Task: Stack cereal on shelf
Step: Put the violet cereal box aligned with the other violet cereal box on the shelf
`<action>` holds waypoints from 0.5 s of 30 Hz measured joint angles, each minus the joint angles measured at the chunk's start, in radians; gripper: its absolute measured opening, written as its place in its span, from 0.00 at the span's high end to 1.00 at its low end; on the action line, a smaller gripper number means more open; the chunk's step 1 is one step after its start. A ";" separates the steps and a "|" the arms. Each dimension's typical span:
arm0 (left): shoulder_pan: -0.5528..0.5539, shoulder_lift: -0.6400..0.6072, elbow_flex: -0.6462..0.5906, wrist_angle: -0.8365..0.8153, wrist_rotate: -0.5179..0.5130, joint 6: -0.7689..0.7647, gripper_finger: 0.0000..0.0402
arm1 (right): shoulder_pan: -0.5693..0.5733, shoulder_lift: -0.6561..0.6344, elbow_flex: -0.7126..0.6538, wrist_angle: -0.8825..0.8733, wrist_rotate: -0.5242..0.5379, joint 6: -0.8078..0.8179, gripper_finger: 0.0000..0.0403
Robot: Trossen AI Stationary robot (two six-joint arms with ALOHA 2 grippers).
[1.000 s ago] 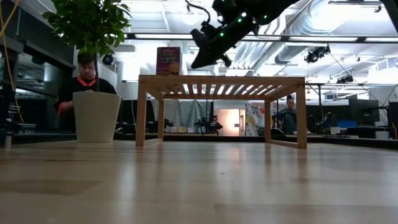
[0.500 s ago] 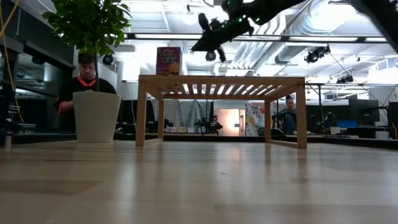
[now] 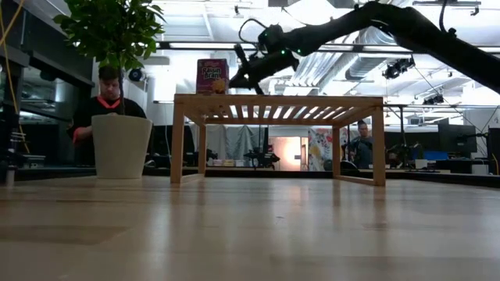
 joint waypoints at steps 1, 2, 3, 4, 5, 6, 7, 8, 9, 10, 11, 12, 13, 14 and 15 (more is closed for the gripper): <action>0.000 0.000 0.000 0.000 0.000 0.000 1.00 | -0.002 0.002 -0.006 -0.003 -0.001 0.005 1.00; 0.000 0.000 0.000 0.000 0.000 0.000 1.00 | -0.002 0.005 -0.010 -0.011 -0.007 0.003 1.00; 0.000 0.000 0.000 -0.001 0.000 0.000 1.00 | -0.002 0.006 -0.018 -0.012 -0.022 -0.007 1.00; -0.001 0.000 0.000 -0.001 0.000 0.000 1.00 | -0.002 0.008 -0.027 -0.016 -0.032 -0.012 1.00; -0.001 0.000 0.000 -0.001 0.000 0.000 1.00 | 0.000 0.009 -0.036 -0.016 -0.038 -0.014 1.00; -0.001 0.000 0.000 -0.001 0.000 0.000 1.00 | 0.001 0.010 -0.038 -0.019 -0.039 -0.015 1.00; -0.001 0.000 0.000 -0.001 0.000 0.000 1.00 | 0.003 0.011 -0.038 -0.020 -0.046 -0.020 1.00; -0.001 0.000 0.000 -0.001 0.000 0.000 1.00 | 0.003 0.011 -0.038 -0.019 -0.054 -0.024 1.00; -0.001 0.000 0.000 -0.001 0.000 0.000 1.00 | 0.003 0.010 -0.038 -0.016 -0.064 -0.025 1.00; -0.001 0.000 0.000 -0.001 0.000 0.000 1.00 | 0.004 0.009 -0.038 -0.015 -0.071 -0.025 1.00; -0.001 0.000 0.000 -0.001 0.000 0.000 1.00 | 0.004 0.009 -0.038 -0.013 -0.083 -0.025 1.00; -0.001 0.000 0.000 -0.001 0.000 0.000 1.00 | 0.004 0.009 -0.038 -0.012 -0.097 -0.025 1.00; -0.001 0.000 0.000 -0.001 0.000 0.000 1.00 | 0.003 0.009 -0.038 -0.012 -0.110 -0.025 1.00; -0.001 0.000 0.000 -0.001 0.000 0.000 1.00 | 0.001 0.009 -0.038 -0.013 -0.125 -0.024 1.00; -0.001 0.000 0.000 -0.001 0.000 0.000 1.00 | 0.000 0.009 -0.038 -0.018 -0.136 -0.025 1.00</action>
